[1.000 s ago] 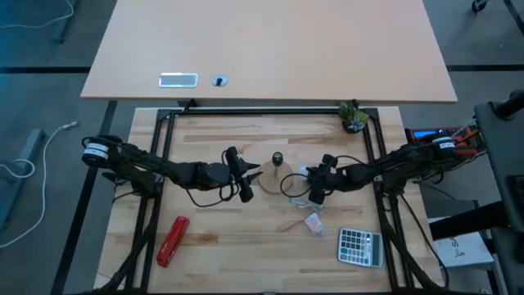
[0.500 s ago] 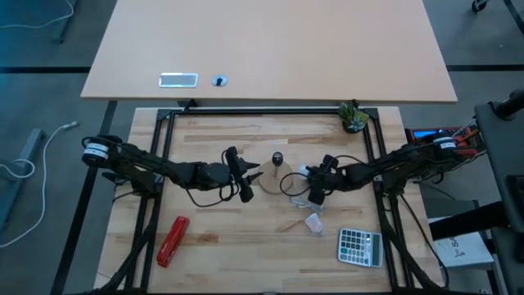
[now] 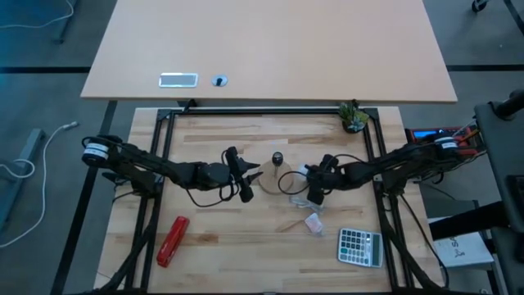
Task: Screw lightbulb
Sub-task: Return to Home Position
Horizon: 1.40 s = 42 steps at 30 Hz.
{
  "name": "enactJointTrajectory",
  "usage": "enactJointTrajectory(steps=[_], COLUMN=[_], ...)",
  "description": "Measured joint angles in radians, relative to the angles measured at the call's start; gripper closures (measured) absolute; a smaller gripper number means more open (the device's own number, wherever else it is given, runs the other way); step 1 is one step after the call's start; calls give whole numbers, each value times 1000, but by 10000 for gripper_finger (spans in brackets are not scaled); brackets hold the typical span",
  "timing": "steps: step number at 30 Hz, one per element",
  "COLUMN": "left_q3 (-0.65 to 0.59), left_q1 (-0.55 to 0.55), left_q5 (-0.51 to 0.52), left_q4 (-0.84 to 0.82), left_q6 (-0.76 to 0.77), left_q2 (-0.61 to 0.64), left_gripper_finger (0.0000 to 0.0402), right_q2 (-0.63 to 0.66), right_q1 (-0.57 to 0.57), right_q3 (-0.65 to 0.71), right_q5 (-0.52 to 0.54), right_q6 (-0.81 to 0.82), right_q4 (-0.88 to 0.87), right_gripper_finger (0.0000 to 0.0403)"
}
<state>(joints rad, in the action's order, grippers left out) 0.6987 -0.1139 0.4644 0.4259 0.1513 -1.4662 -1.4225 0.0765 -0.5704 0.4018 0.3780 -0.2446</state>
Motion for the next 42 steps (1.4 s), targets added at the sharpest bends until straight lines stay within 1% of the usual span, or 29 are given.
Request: enactJointTrajectory(steps=[9,14,19,22,26,29,33,35,42], left_q3=[5,6,6,6,6,6,6,6,-27], left_q1=[-1,-5,-13,-22,-44,-68,-95,-103,-130], left_q5=[0,-2,-3,-4,-4,-4,-2,8,98], left_q4=[0,-1,-19,-68,-207,-310,-415,-439,-482], left_q6=[-7,-7,-8,-11,-8,-8,-10,-11,-35], left_q2=[11,33,81,133,236,314,406,441,539], left_gripper_finger=[259,250,244,241,244,251,260,265,281], right_q2=[57,127,215,279,372,445,546,596,730], right_q1=[2,4,4,7,9,23,52,70,144], right_q3=[-14,-33,-43,-44,-44,-44,-44,-44,-32], right_q5=[-21,-40,-63,-75,-112,-114,-109,-92,-86], right_q6=[23,50,102,140,156,153,100,73,-73], right_q4=[-44,-90,-140,-148,-145,-143,-134,-132,-130], right_gripper_finger=[139,141,136,135,141,149,159,164,176])
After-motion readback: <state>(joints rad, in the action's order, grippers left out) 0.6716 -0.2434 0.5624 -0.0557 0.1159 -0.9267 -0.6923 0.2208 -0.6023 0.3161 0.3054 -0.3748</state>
